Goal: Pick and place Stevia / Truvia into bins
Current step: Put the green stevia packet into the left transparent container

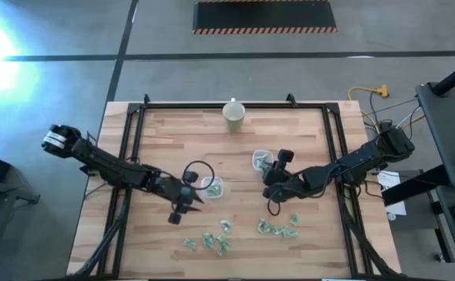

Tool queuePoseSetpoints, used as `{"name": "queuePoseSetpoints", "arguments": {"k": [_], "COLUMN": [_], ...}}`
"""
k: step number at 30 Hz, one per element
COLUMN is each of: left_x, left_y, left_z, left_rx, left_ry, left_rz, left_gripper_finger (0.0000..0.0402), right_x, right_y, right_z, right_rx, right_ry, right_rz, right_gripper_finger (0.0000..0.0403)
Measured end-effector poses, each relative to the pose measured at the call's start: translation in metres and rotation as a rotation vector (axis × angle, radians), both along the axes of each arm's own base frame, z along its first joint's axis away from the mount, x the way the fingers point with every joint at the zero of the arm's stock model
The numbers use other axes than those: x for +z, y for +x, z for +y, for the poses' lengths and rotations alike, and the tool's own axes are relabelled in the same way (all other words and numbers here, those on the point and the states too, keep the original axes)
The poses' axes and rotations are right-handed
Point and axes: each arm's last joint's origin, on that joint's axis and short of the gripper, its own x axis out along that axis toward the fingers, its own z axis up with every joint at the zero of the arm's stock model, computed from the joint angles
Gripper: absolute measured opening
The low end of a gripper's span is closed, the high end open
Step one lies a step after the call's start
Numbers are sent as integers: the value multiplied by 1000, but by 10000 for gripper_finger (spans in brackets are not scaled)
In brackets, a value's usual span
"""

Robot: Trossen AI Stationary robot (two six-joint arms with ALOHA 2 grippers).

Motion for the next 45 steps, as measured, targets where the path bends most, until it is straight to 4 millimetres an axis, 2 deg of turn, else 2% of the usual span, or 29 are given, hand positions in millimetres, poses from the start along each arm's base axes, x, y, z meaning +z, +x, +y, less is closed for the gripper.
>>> {"name": "queuePoseSetpoints", "arguments": {"k": [6, 14, 23, 30, 35, 45], "left_x": [-1, -6, -6, -22, -26, -46], "left_y": [-7, -22, -28, -20, -13, -11], "left_z": [-14, -36, -57, -74, -89, -93], "left_rx": [-69, -54, -32, -41, -67, -16], "left_ry": [-136, -239, -183, -127, -110, -57], "left_rz": [80, 219, 188, 236, 258, 349], "left_gripper_finger": [118, 118, 118, 118, 118, 118], "right_x": [-1, -1, 0, 0, 0, 0], "right_y": [0, 1, 1, 1, 1, 2], "right_z": [2, 2, 2, 2, 2, 3], "right_rx": [31, 53, 58, 58, 58, 61], "right_ry": [27, 23, 20, 20, 20, 20], "right_rz": [15, 30, 31, 30, 28, 24], "right_gripper_finger": [77, 75, 75, 71, 72, 71]}}
